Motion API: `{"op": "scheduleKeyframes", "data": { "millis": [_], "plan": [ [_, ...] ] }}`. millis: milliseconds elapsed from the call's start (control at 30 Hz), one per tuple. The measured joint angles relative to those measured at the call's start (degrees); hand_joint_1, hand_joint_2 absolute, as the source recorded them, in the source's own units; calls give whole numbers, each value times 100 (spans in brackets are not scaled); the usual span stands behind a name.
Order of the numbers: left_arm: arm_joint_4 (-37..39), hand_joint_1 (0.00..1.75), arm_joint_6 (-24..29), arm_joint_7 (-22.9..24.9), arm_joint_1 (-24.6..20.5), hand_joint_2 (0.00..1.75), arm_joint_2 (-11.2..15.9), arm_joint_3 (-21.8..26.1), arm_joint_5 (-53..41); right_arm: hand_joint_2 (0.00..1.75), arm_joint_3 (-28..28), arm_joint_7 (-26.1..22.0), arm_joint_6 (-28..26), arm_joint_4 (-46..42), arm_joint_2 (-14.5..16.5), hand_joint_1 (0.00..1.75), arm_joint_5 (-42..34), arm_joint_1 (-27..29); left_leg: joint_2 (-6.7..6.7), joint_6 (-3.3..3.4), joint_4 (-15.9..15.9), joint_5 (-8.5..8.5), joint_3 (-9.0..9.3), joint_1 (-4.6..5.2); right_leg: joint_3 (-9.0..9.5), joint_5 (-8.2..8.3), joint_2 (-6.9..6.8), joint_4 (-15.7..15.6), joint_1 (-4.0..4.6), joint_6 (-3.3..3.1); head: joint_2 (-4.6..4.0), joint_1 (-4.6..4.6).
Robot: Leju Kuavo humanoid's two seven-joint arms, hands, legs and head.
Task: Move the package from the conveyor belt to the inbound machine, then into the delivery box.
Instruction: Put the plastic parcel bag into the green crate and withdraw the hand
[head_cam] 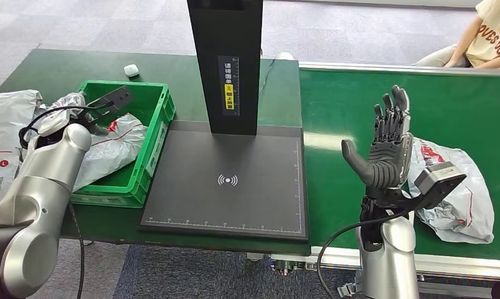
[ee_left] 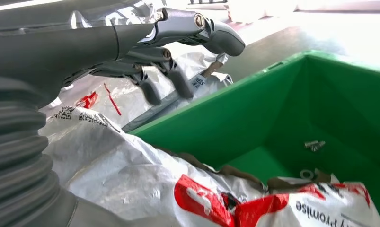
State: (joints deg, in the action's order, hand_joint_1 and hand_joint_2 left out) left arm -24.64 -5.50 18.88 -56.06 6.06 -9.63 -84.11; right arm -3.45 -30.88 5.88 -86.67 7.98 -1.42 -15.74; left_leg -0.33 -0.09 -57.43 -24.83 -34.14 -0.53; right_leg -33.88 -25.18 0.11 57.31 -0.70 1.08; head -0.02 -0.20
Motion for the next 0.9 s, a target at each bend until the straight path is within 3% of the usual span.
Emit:
{"op": "scheduleKeyframes", "data": {
  "millis": [200,300,367,467,633,767,900],
  "plan": [
    [-157,0,926,-566,113,175,-21,176,343,175,-13,-32,-89,18,-11,0,0,9,1,0,-2,0,2,0,-5,0,1,0,0,0,0,0],
    [-677,0,1848,-1749,379,175,-173,364,1390,175,-13,-52,-190,-91,-60,0,0,122,0,0,-3,-1,0,1,-7,-1,0,-1,-1,0,0,0],
    [-1307,0,1923,-2747,718,175,-331,460,2751,175,-12,-49,-188,-181,-109,0,7,216,1,1,-2,-4,-1,5,-5,-3,2,-1,-5,1,0,1],
    [-2330,0,1308,-3777,1338,175,-564,449,5017,175,-12,0,-169,-231,-181,0,108,269,3,6,-2,-9,-6,9,-7,-5,6,-3,-7,4,0,2],
    [-3571,0,600,-4600,2348,175,-823,202,7061,175,-166,109,-374,-169,-255,0,561,264,10,8,-1,-16,2,17,-5,-7,12,-4,-9,5,0,-1],
    [-4118,0,-362,-4911,3269,175,-1074,-57,8339,175,-403,246,-507,-81,-254,0,831,312,4,7,-1,-17,-2,16,-5,-14,7,-4,-4,10,0,2],
    [-4245,0,-1150,-4956,3829,175,-1234,-220,9154,175,-666,472,-645,18,-214,0,1197,521,8,1,1,-21,0,16,-8,-15,12,-4,-4,9,0,-1]
  ]
}}
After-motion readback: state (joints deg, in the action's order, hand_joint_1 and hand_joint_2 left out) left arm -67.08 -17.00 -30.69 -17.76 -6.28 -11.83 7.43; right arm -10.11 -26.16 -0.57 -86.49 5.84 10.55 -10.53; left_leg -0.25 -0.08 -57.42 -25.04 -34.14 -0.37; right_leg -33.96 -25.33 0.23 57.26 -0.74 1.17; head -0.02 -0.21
